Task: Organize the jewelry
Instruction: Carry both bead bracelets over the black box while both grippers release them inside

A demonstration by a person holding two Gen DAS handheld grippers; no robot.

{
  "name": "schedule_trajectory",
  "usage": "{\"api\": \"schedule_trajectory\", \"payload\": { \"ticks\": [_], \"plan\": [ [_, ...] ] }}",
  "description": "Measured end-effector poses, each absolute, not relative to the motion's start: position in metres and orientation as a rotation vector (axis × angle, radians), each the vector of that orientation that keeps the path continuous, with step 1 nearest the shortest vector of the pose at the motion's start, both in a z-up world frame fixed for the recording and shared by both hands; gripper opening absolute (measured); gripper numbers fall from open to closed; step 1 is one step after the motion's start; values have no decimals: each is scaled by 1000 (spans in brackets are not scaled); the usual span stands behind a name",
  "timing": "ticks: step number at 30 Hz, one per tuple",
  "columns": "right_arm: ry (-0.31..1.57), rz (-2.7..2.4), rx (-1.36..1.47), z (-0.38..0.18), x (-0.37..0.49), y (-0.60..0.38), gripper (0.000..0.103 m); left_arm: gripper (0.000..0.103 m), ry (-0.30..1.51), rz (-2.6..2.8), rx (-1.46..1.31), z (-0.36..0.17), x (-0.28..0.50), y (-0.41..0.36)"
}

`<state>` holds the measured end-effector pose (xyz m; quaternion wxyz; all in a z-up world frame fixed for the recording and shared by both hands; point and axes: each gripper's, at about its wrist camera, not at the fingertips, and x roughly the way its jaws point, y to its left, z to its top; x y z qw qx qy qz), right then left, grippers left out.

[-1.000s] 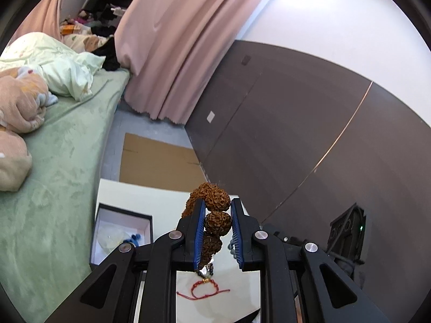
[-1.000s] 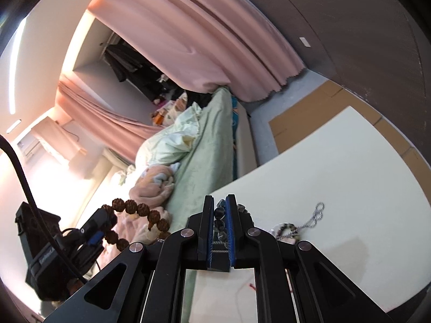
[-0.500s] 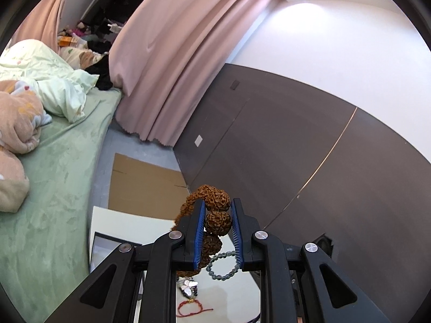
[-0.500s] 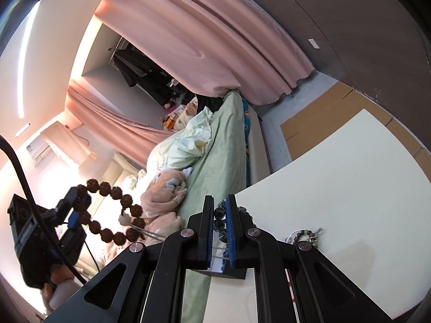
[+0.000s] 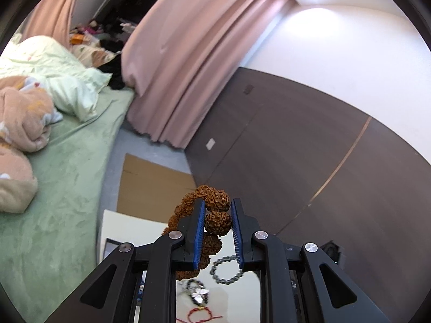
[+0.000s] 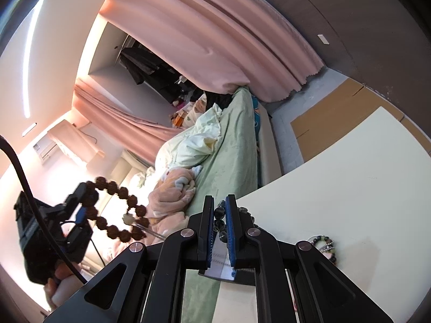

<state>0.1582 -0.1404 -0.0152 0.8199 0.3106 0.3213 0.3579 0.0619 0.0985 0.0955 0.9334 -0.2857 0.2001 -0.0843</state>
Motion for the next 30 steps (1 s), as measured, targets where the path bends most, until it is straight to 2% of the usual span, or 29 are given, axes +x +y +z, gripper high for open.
{"api": "schedule_trajectory", "payload": {
  "ticks": [10, 12, 13, 15, 16, 17, 18, 30],
  "plan": [
    [717, 786, 658, -26, 172, -119, 10, 20, 595, -58, -679, 37, 102, 118],
    [723, 793, 656, -28, 175, -114, 10, 23, 629, -44, -702, 29, 108, 124],
    [727, 796, 654, -29, 176, -111, 10, 27, 642, -37, -708, 27, 109, 126],
    [733, 803, 651, -30, 178, -107, 10, 43, 649, -29, -725, 22, 109, 132],
    [738, 807, 650, -31, 179, -104, 10, 56, 641, -27, -730, 22, 108, 134],
    [740, 810, 649, -32, 178, -103, 10, 64, 623, -11, -736, 22, 104, 139],
    [745, 814, 648, -34, 178, -100, 10, 66, 613, -1, -737, 22, 102, 141],
    [789, 957, 659, -41, 169, -56, 11, 67, 622, 64, -785, 11, 81, 166]
  ]
}}
